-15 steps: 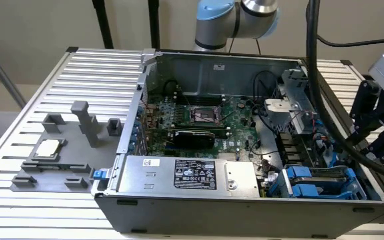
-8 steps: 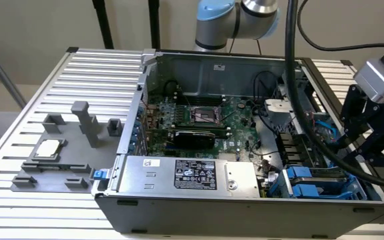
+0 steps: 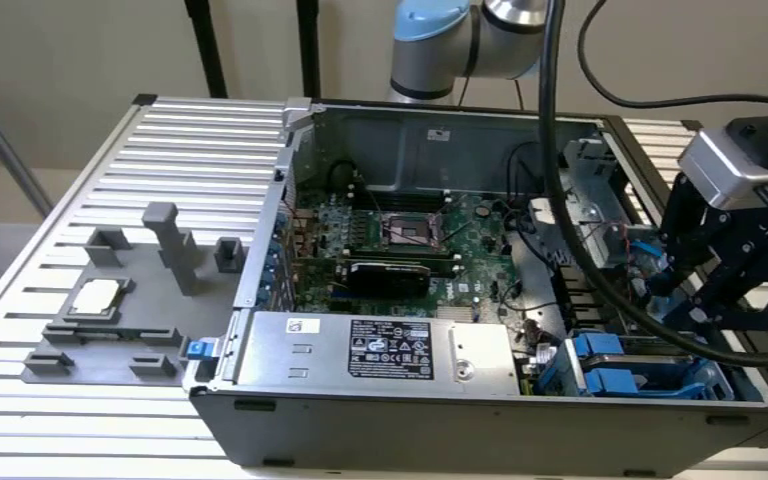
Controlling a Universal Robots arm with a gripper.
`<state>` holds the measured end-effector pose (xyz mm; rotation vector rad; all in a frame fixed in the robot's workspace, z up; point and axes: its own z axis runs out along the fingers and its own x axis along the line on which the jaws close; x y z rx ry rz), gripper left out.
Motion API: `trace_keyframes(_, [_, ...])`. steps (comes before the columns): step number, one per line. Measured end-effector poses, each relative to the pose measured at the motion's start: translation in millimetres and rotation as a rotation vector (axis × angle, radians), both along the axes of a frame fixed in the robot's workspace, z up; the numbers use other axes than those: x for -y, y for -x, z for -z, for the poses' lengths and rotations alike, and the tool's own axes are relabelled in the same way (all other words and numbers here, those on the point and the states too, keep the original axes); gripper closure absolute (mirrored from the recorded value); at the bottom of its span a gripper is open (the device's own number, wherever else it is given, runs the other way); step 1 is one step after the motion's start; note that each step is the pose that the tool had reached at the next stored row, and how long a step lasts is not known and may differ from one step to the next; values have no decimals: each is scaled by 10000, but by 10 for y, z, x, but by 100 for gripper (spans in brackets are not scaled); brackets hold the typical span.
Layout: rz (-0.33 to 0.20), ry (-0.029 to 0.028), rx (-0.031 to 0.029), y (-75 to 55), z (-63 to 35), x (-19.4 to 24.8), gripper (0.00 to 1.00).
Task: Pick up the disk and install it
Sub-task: 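Insert the second disk wire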
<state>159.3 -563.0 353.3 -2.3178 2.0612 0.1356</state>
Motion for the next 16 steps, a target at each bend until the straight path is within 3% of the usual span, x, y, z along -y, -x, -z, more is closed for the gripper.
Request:
trace_keyframes(2, [-29, 11, 0, 37, 1, -20, 0])
trace_keyframes(5, [-43, 11, -1, 113, 1, -12, 0])
trace_keyframes(6, [-42, 14, 0, 123, 0, 10, 0])
trace_keyframes(11, [-42, -21, -1, 125, 1, 219, 0])
trace_keyframes(14, [-41, -120, 0, 106, 0, 304, 0])
trace_keyframes(16, [-42, -186, 0, 68, 2, 332, 0])
